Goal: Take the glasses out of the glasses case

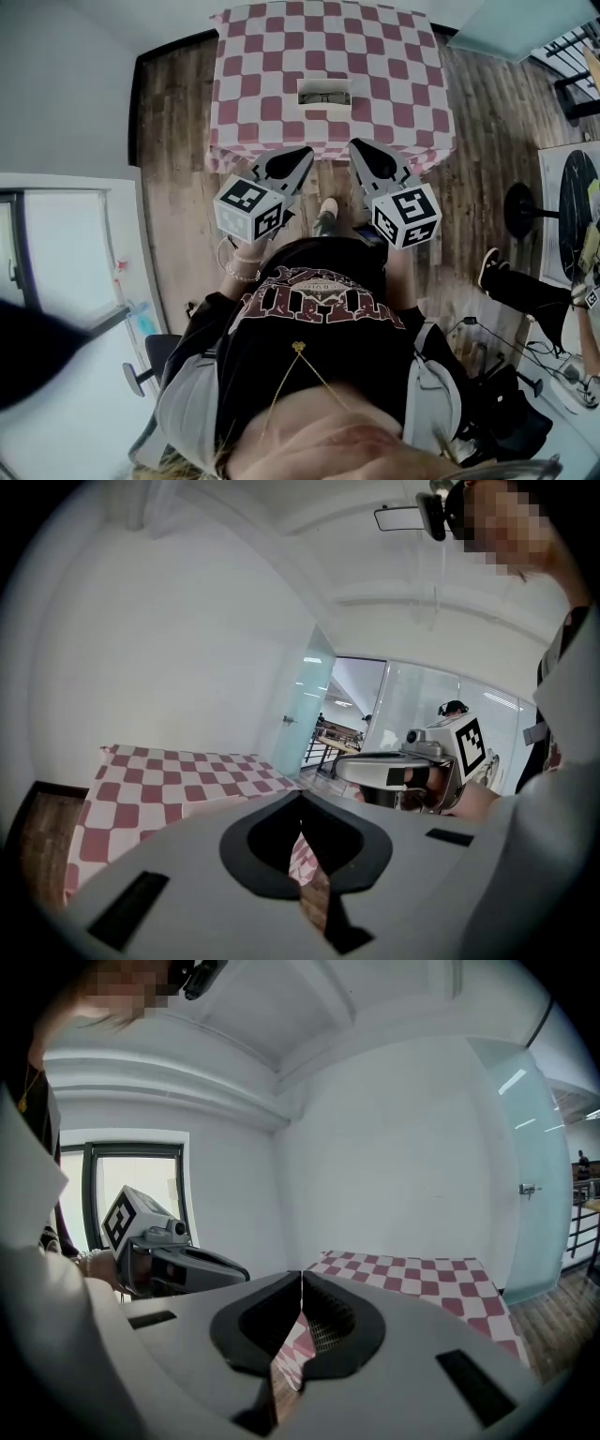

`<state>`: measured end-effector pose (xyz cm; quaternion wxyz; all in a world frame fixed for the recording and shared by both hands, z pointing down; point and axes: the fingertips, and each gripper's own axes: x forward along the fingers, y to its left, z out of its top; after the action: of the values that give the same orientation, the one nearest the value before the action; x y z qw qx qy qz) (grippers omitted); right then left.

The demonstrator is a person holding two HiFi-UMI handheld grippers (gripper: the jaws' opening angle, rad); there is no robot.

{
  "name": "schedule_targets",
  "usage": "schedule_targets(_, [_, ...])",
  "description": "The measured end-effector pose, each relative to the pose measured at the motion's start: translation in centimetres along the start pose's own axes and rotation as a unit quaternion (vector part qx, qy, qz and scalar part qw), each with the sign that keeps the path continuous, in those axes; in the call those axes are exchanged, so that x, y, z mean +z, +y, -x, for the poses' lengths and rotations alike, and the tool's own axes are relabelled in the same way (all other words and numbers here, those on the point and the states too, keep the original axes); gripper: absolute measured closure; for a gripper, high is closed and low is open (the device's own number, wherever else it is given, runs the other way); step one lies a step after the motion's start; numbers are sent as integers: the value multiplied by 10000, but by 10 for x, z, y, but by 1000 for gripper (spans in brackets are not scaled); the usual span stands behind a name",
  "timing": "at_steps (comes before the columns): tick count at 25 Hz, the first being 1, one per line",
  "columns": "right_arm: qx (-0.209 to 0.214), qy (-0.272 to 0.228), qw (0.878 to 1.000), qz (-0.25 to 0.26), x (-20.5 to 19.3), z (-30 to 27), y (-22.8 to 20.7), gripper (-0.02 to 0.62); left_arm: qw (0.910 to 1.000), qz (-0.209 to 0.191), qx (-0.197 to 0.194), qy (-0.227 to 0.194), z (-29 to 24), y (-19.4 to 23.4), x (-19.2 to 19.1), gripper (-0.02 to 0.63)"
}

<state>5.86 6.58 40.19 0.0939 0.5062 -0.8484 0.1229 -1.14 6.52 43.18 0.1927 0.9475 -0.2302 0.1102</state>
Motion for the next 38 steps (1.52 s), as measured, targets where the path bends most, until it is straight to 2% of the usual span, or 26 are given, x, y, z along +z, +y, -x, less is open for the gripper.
schedule_targets(4, [114,-2,9999,-4,7,-9,-26,575,9998,141,76,-133,-16,12,15,606])
schedule_targets(9, [264,59,9996,105,11,-20,-52,575,9993,126,286,-180,-33,25,25,606])
schedule_targets(14, [475,129,9986,212,10,-31,-62,575,9989,194,422,-117,-45,33,21,606])
schedule_targets(23, [481,283,9983,169,6,-50,-76,575,9972,340,668,-26,-45,62,17,606])
schedule_targets(28, [342,338,9988,136,9,-66,-83,575,9979,377,515,52,-53,83,23,606])
schedule_targets(33, [124,391,9992,42,15,-88,-91,575,9993,230,278,120,-65,106,43,606])
schedule_targets(38, [-85,423,9990,-104,18,-115,-101,575,9995,176,-65,250,-78,129,53,606])
